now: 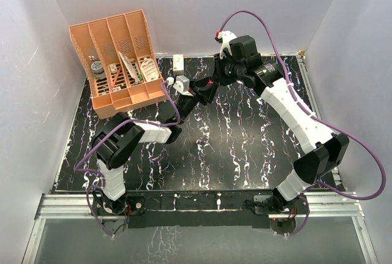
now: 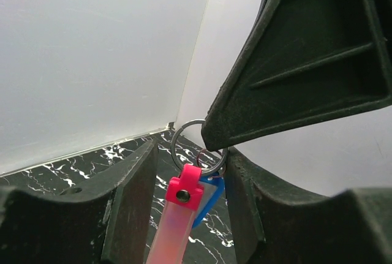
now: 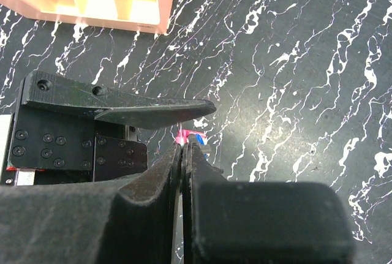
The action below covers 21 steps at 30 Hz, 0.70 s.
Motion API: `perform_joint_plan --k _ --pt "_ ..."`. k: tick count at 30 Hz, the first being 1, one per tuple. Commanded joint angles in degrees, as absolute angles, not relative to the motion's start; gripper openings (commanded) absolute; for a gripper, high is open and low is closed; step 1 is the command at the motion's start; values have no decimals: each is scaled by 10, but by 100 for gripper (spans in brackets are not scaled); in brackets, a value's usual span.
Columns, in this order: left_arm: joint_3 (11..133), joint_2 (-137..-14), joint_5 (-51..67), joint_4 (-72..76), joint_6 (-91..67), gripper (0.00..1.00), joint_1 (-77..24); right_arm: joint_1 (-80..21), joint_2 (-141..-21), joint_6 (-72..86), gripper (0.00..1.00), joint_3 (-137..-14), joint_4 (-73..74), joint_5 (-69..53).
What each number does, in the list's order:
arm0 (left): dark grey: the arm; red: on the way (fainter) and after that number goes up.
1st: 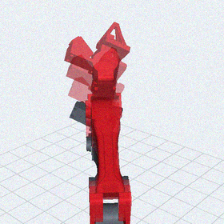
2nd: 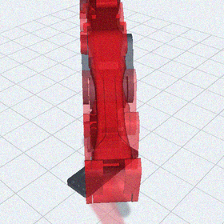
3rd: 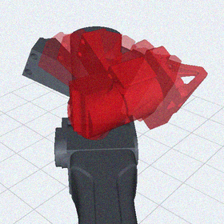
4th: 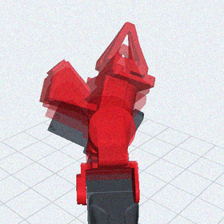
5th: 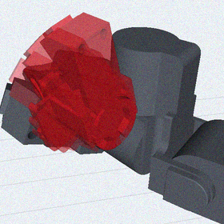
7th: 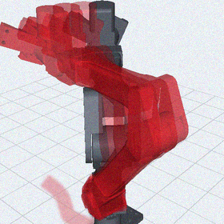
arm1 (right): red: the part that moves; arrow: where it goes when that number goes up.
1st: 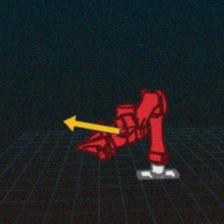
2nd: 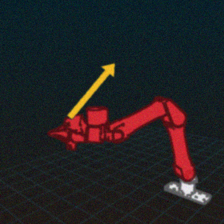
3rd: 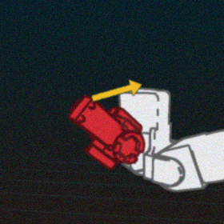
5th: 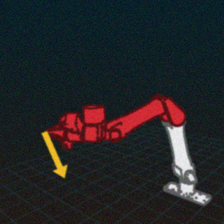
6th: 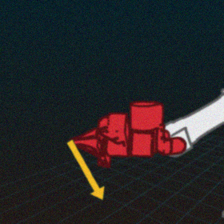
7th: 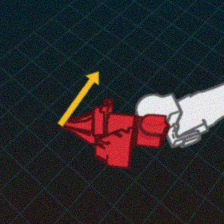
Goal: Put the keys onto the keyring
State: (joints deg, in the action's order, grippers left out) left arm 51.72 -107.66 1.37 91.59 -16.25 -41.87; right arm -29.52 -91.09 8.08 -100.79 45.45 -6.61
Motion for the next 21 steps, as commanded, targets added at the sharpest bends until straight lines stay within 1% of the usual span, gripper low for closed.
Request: perform_joint_plan --k 1,7,13,19,21 --pt "506 -1075 6 1005 -152 44 -417 -294 -875 84 0 -1020 434 -61" --pt "489 -1067 8 1005 -136 47 -417 -294 -879 76 0 -1034 448 -54" --pt "477 -1061 0 1011 -113 47 -417 -294 -879 72 0 -1036 456 -56" --pt "478 -1055 0 1005 -100 43 -416 -294 -878 66 0 -1035 464 -53" --pt "475 -1055 -2 1006 -96 40 -417 -294 -876 63 0 -1036 466 -51"
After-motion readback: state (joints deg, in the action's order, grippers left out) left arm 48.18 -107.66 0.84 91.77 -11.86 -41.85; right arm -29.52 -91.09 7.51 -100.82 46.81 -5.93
